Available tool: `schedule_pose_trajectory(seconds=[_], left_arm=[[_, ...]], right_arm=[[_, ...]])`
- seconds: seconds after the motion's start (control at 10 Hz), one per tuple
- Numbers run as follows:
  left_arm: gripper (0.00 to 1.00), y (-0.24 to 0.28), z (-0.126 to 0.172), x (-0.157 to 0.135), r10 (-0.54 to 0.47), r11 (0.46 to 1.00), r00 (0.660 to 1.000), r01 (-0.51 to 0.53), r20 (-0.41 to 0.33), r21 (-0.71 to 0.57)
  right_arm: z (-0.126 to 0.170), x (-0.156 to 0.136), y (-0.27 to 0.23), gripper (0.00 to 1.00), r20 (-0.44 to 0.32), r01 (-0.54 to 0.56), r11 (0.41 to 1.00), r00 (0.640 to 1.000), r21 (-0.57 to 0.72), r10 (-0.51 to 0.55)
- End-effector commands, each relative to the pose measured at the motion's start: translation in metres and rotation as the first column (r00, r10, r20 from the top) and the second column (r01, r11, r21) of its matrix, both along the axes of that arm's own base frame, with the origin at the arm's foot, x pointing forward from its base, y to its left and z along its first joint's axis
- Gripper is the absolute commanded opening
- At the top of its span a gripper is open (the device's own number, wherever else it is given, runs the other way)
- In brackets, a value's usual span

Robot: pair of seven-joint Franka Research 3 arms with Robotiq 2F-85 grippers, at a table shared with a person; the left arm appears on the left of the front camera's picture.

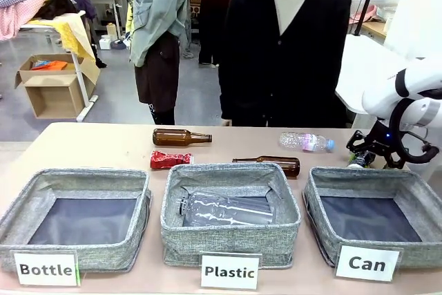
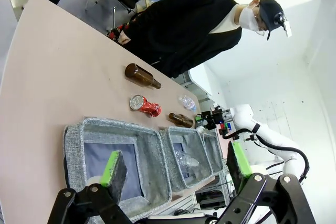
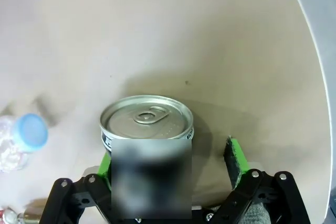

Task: Sort the can waste into the basket.
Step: Pick up the can waste from the table and place it in the right Fabric basket.

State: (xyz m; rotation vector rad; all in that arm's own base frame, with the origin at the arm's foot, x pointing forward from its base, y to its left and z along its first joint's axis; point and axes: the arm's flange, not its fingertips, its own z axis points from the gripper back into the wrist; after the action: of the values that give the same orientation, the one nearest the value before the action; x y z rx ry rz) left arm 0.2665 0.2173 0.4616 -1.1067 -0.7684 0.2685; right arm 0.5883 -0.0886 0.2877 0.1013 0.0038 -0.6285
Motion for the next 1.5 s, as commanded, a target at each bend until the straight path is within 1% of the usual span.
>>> schedule_pose_trajectory(seconds=[0.0,0.1,0.2,0.3,0.5,0.6,0.7,0.9,1.1,1.2,1.4], left_arm=[[1.00,0.000,0.001,0.001,0.000,1.000,0.999,0.000,0.032,-0.003],[1.00,0.000,0.001,0.001,0.000,1.000,0.999,0.000,0.032,-0.003],[1.00,0.000,0.001,0.001,0.000,1.000,0.999,0.000,0.032,-0.003],[1.00,0.000,0.001,0.001,0.000,1.000,0.999,0.000,0.032,-0.003],[1.00,0.000,0.001,0.001,0.000,1.000,0.999,0.000,0.032,-0.003],[1.00,0.000,0.001,0.001,0.000,1.000,0.999,0.000,0.032,-0.003],[1.00,0.000,0.001,0.001,0.000,1.000,0.999,0.000,0.032,-0.003],[1.00,0.000,0.001,0.001,0.000,1.000,0.999,0.000,0.032,-0.003],[1.00,0.000,0.001,0.001,0.000,1.000,0.999,0.000,0.032,-0.003],[1.00,0.000,0.001,0.001,0.000,1.000,0.999,0.000,0.032,-0.003],[1.00,0.000,0.001,0.001,0.000,1.000,0.999,0.000,0.032,-0.003]], right_arm=[[0.004,0.006,0.006,0.73,-0.045,-0.030,0.999,0.999,-0.016,0.030],[0.005,0.007,0.007,0.40,-0.058,-0.017,1.000,0.998,-0.003,0.017],[0.006,0.006,0.006,0.13,-0.062,-0.018,1.000,0.998,0.002,0.018],[0.006,0.005,0.006,0.00,-0.066,-0.018,1.000,0.998,0.006,0.019],[0.006,0.006,0.006,0.00,-0.062,-0.016,1.000,0.998,0.009,0.017],[0.007,0.006,0.007,0.04,-0.060,-0.017,1.000,0.998,0.012,0.017],[0.007,0.006,0.008,0.00,-0.059,-0.018,1.000,0.998,0.015,0.018],[0.010,0.006,0.006,0.00,-0.045,-0.015,1.000,0.999,0.024,0.016],[0.024,0.006,0.006,0.00,-0.009,-0.031,0.999,0.999,0.040,0.031],[0.040,0.002,0.007,0.00,0.021,-0.050,0.997,0.999,0.053,0.049],[0.105,-0.027,0.016,0.00,0.138,-0.179,0.979,0.977,0.101,0.165]])
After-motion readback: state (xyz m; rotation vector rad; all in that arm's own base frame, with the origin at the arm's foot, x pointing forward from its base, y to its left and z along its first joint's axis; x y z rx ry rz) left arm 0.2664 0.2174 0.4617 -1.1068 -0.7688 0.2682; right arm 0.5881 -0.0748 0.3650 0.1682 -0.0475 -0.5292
